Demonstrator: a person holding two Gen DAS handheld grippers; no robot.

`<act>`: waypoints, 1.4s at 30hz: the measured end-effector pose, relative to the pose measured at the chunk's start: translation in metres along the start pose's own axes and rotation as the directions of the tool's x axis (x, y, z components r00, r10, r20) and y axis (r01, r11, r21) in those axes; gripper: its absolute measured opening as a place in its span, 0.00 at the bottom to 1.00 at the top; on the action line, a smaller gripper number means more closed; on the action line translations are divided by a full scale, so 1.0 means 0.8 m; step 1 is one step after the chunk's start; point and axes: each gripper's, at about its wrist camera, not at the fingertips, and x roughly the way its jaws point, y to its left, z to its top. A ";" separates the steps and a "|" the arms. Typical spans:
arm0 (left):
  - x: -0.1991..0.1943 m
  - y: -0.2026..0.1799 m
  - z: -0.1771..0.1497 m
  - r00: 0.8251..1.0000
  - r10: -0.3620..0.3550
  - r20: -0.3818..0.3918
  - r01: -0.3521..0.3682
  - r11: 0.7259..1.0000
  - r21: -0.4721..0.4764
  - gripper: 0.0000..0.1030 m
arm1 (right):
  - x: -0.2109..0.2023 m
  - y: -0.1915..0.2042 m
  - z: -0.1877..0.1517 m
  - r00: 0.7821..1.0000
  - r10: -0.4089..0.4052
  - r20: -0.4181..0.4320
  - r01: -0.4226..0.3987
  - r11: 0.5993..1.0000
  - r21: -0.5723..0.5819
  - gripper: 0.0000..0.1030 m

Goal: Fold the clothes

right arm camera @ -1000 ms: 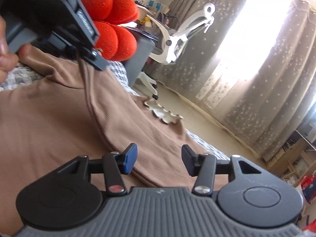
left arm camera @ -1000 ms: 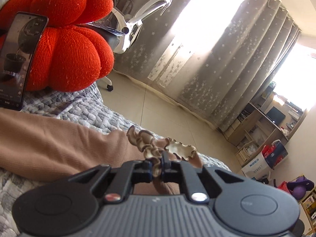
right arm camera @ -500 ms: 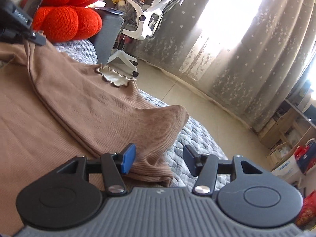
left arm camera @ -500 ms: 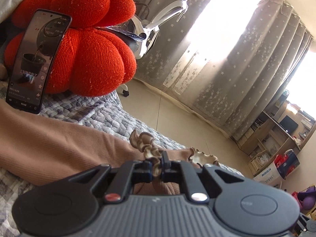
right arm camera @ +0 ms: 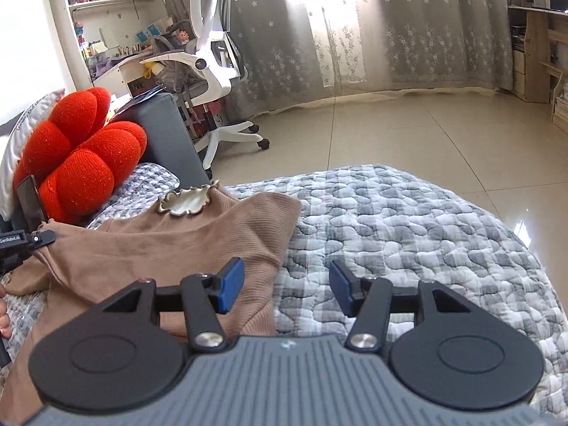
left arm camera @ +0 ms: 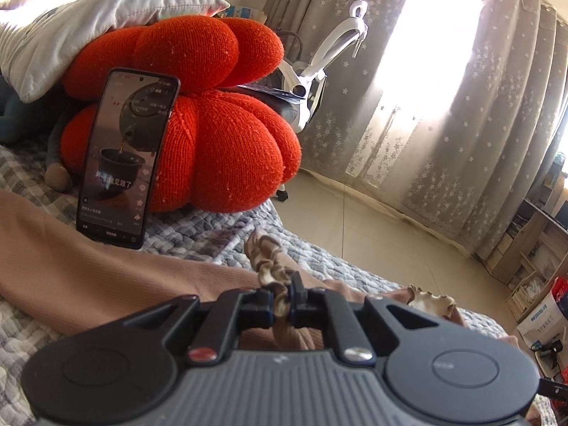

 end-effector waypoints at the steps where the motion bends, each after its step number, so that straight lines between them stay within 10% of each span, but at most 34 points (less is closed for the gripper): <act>1: 0.001 0.002 -0.001 1.000 0.003 -0.013 -0.003 1.000 -0.004 0.07 | 0.004 0.003 0.003 1.000 0.003 0.002 -0.003 1.000 -0.002 0.54; 11: 0.006 0.028 -0.005 0.993 -0.108 -0.040 0.103 0.989 -0.111 0.08 | 0.052 0.003 0.032 0.999 0.032 0.004 -0.032 0.999 0.037 0.42; 13: 0.010 0.035 -0.005 0.990 -0.132 -0.049 0.124 0.981 -0.147 0.08 | 0.061 0.007 0.032 1.000 0.017 -0.008 -0.017 1.000 0.014 0.13; 16: 0.013 0.044 -0.005 0.983 -0.176 -0.059 0.162 0.969 -0.186 0.08 | 0.058 -0.006 0.032 1.000 0.019 0.006 -0.019 0.999 0.041 0.07; 21: 0.025 0.041 -0.004 0.933 -0.352 -0.076 0.322 0.910 -0.261 0.08 | 0.043 -0.054 0.033 0.999 0.018 0.043 -0.024 0.987 0.160 0.06; 27: 0.058 0.032 -0.019 0.959 -0.251 -0.134 0.227 0.959 -0.171 0.09 | 0.055 -0.059 0.024 0.999 0.026 0.020 -0.029 0.986 0.165 0.08; 32: 0.049 0.037 -0.011 0.951 -0.283 -0.127 0.257 0.948 -0.189 0.40 | 0.030 -0.066 0.034 0.998 0.070 -0.002 -0.068 0.978 0.196 0.28; 34: 0.045 0.035 -0.011 0.948 -0.288 -0.139 0.262 0.949 -0.175 0.40 | 0.015 -0.064 0.034 0.997 0.079 -0.013 -0.076 0.980 0.183 0.43; 42: 0.028 0.026 -0.014 0.946 -0.248 -0.207 0.228 0.967 -0.117 0.37 | -0.026 -0.031 0.004 0.992 0.099 -0.074 -0.093 0.992 0.091 0.43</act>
